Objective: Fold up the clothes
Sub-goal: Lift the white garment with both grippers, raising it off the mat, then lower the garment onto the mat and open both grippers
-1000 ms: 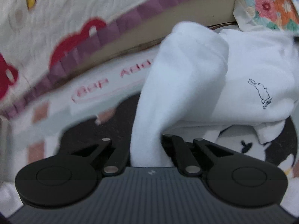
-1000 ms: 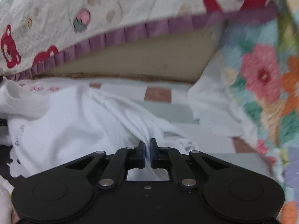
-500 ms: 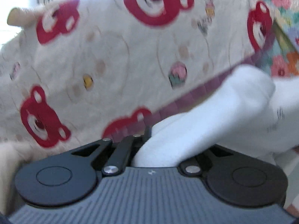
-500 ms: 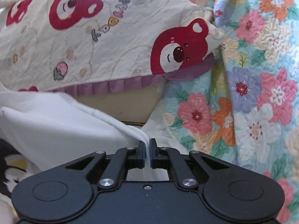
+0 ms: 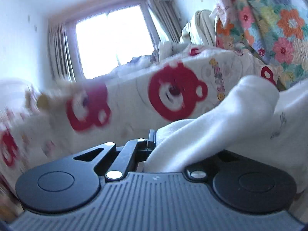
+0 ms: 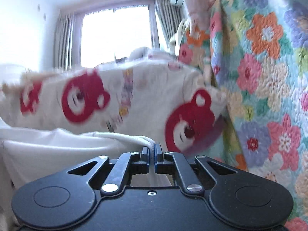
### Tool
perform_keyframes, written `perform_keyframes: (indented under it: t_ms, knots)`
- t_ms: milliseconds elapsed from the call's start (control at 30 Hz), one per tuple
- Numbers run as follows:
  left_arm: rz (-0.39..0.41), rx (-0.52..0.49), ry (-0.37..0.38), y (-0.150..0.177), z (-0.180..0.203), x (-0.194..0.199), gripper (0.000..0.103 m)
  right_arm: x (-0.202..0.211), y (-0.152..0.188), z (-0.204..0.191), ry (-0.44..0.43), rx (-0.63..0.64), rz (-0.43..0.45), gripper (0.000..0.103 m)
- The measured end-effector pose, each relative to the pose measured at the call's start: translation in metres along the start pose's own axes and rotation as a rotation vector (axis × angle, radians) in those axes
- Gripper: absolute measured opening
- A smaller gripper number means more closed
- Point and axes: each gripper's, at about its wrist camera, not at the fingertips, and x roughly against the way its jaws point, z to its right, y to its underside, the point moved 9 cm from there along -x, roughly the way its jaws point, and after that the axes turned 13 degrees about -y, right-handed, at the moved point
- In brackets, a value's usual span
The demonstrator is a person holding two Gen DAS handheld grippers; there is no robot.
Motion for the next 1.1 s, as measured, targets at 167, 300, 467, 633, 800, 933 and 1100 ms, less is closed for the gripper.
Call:
perform_keyframes:
  t_ms: [167,300,467,633,800,933,1100]
  knots:
    - [0.112,-0.005,-0.039,-0.052,-0.020,0.049,0.003,0.029,-0.020,-0.012,-0.026,0.027,0.085,0.005]
    - [0.168,-0.030,-0.063,-0.085,-0.029,0.083,0.004,0.052,-0.036,-0.021,-0.047,0.048,0.152,0.005]
    - [0.118,0.050,-0.029,-0.103,-0.050,0.108,0.004,0.080,-0.052,-0.032,-0.058,0.080,0.226,0.005]
    - [0.005,0.082,0.034,-0.069,-0.043,0.089,0.006,0.088,-0.057,-0.033,-0.049,0.105,0.234,0.005]
    - [-0.231,0.085,0.102,0.014,0.004,0.001,0.005,0.026,-0.043,-0.003,-0.070,0.057,0.108,0.005]
    - [-0.396,0.002,0.156,0.075,0.061,-0.111,0.005,-0.069,-0.020,0.036,-0.087,-0.067,-0.057,0.005]
    - [-0.509,-0.009,0.143,0.153,0.082,-0.155,0.070,-0.178,0.005,0.073,0.005,-0.034,-0.206,0.010]
